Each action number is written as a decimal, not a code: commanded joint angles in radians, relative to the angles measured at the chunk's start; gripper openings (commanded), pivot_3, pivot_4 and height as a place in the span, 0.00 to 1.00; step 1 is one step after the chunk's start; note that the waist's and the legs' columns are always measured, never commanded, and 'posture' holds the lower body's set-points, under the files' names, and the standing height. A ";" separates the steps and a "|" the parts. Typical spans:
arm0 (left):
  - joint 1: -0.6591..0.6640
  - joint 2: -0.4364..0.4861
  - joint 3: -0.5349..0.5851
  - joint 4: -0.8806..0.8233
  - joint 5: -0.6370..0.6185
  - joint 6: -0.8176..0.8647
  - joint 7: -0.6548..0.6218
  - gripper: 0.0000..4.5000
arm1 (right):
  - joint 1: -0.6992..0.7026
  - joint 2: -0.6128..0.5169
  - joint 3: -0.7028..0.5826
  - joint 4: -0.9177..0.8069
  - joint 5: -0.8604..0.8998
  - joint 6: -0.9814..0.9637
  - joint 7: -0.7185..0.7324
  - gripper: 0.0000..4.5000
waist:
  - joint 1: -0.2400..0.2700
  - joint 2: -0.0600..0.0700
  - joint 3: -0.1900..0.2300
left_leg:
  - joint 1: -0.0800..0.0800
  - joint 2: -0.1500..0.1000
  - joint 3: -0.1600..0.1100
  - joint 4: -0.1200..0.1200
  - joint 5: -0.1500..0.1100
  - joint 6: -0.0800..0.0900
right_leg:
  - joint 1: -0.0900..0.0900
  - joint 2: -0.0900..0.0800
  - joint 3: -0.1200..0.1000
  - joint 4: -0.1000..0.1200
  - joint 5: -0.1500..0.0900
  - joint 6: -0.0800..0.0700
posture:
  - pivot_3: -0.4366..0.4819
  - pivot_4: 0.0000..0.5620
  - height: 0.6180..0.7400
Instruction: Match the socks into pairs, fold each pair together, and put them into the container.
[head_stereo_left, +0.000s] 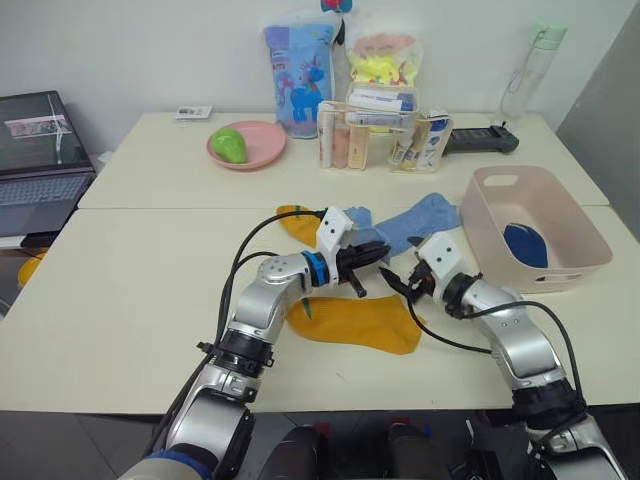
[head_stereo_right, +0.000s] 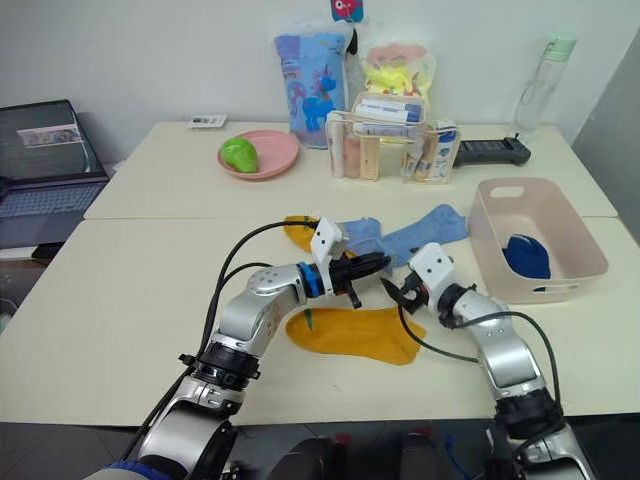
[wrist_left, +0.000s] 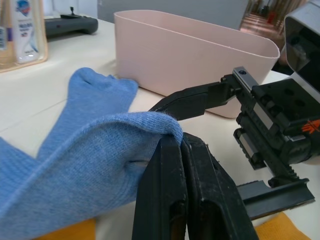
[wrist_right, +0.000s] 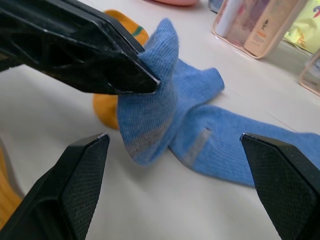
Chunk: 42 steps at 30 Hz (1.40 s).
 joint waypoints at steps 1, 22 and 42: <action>-0.004 -0.008 0.013 -0.037 -0.016 -0.002 0.004 0.00 | -0.025 0.023 -0.003 -0.003 0.020 -0.020 0.009 0.80 | 0.000 0.000 0.000 | 0.000 0.000 0.000 0.000 0.000 0.000 | 0.000 0.000 0.000 0.000 0.000 0.000 | 0.48 0.27 1.00; 0.142 0.176 0.082 -0.297 -0.117 0.153 -0.062 0.69 | -0.063 0.037 -0.051 0.077 -0.010 -0.061 -0.065 0.00 | -0.006 0.001 0.000 | 0.000 0.001 0.000 0.000 0.000 0.000 | -0.001 0.000 0.001 0.001 0.000 0.000 | 0.48 0.27 1.00; -0.175 0.122 -0.017 0.578 0.314 -0.422 0.111 0.93 | 0.040 -0.261 -0.047 -0.010 -0.140 -0.102 0.074 0.22 | -0.002 0.000 0.000 | -0.001 -0.001 0.000 0.001 0.000 0.000 | -0.001 0.000 0.000 0.001 0.000 0.000 | 0.48 0.27 1.00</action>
